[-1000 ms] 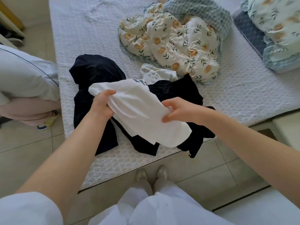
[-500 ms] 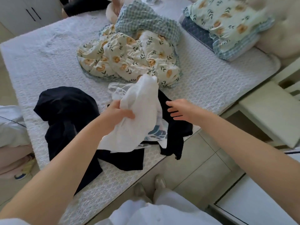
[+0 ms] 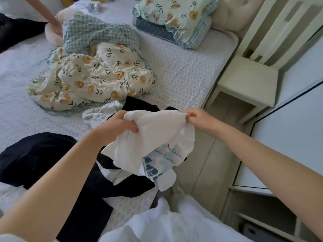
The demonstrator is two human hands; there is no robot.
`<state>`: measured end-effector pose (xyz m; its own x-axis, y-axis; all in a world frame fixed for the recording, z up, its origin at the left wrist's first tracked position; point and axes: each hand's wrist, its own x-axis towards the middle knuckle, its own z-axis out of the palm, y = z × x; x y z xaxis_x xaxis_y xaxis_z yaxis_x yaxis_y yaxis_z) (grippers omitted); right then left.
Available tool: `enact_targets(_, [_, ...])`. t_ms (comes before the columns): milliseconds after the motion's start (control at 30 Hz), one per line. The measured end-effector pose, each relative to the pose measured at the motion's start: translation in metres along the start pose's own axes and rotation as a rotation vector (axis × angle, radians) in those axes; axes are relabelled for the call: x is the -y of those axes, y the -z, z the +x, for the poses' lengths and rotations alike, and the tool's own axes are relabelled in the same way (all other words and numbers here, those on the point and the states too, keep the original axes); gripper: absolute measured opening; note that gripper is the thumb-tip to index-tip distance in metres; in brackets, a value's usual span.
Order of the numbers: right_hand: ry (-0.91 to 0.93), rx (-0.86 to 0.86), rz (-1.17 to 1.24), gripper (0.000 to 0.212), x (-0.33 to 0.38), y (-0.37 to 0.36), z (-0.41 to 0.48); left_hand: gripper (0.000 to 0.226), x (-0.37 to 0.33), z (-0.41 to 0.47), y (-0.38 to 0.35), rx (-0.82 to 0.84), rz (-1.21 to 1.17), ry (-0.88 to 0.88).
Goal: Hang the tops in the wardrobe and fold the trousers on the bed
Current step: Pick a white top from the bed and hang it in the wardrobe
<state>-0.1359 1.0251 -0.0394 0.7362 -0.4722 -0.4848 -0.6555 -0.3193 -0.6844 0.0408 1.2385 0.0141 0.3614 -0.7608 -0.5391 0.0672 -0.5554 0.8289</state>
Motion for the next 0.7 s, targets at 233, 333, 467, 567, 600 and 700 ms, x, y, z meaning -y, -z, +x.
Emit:
enact_targets(233, [0.014, -0.231, 0.270, 0.028, -0.001, 0.012, -0.082, 0.032, -0.007, 0.022, -0.003, 0.240, 0.060, 0.017])
enact_targets(333, [0.039, -0.320, 0.439, 0.017, 0.006, 0.018, -0.119, 0.044, -0.025, 0.031, -0.028, 0.392, 0.128, -0.030])
enact_targets(467, [0.069, -0.430, 0.406, 0.008, 0.015, 0.031, -0.165, 0.044, -0.058, 0.029, -0.085, 0.600, 0.270, -0.102])
enact_targets(567, [0.053, -0.534, 0.354, 0.004, 0.013, 0.041, -0.196, 0.047, -0.080, 0.016, -0.136, 0.749, 0.414, -0.196])
enact_targets(600, [0.036, -0.566, 0.341, 0.006, 0.010, 0.045, -0.205, 0.050, -0.087, 0.011, -0.151, 0.770, 0.412, -0.230])
enact_targets(700, [0.003, -0.656, 0.335, 0.011, -0.002, 0.055, -0.235, 0.059, -0.109, 0.000, -0.189, 0.715, 0.340, -0.325])
